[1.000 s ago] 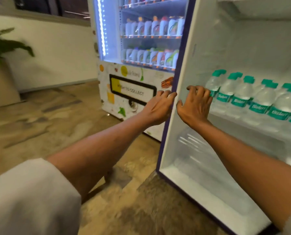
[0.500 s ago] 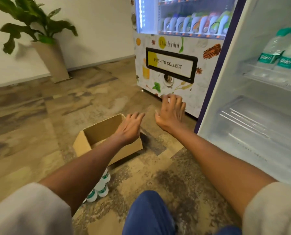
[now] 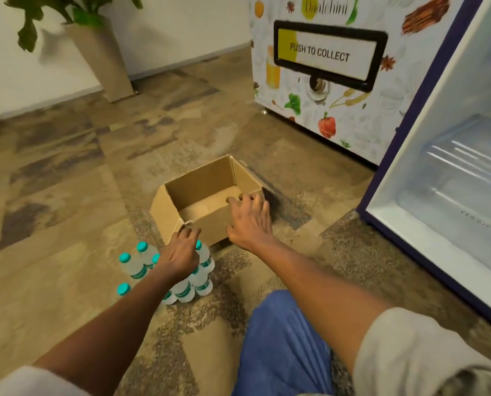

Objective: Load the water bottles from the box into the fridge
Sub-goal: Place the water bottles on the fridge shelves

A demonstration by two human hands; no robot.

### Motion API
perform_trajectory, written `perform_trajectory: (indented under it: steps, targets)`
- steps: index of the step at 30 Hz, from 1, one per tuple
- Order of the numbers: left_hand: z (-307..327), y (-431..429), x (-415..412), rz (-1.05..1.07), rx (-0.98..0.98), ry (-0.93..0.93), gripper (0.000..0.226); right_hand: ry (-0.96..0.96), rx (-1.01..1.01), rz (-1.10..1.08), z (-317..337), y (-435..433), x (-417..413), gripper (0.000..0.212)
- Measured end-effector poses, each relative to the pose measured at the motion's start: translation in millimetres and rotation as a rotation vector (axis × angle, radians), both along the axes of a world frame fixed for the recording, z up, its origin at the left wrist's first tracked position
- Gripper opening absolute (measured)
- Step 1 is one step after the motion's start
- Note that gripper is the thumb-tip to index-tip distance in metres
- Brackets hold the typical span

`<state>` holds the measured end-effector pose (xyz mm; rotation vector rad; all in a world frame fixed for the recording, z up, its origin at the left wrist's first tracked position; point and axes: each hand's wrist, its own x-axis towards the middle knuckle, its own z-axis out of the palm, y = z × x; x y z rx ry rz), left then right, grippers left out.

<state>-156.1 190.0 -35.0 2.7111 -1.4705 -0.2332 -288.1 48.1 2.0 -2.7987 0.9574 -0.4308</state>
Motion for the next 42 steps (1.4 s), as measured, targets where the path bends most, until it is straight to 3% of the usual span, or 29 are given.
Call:
perform_trajectory:
  steps: [9, 12, 18, 21, 26, 31, 36, 42]
  targets:
    - [-54, 29, 17, 0.042, 0.229, -0.046, 0.075, 0.249, 0.112, 0.234, -66, 28, 50, 0.068]
    - [-66, 29, 22, 0.033, 0.225, -0.134, 0.067, 0.327, 0.153, 0.310, -83, 42, 67, 0.082]
    - [-82, 23, 23, -0.032, 0.238, -0.241, 0.051, 0.434, 0.167, 0.367, -102, 46, 85, 0.087]
    - [-88, 19, 17, -0.042, 0.249, -0.226, 0.040, 0.423, 0.191, 0.365, -103, 46, 88, 0.081]
    - [-88, 13, 5, -0.052, 0.237, -0.229, 0.030, 0.328, 0.322, 0.299, -109, 45, 76, 0.046]
    - [-88, 4, -5, -0.028, 0.180, -0.171, 0.030, 0.337, 0.428, 0.199, -117, 27, 48, 0.037]
    - [-80, -10, -23, -0.016, 0.149, -0.141, 0.029, 0.258, 0.462, 0.108, -116, 12, 18, 0.053]
    - [-63, -39, -47, -0.048, 0.062, -0.086, 0.026, 0.226, 0.472, 0.023, -102, -17, -13, 0.032]
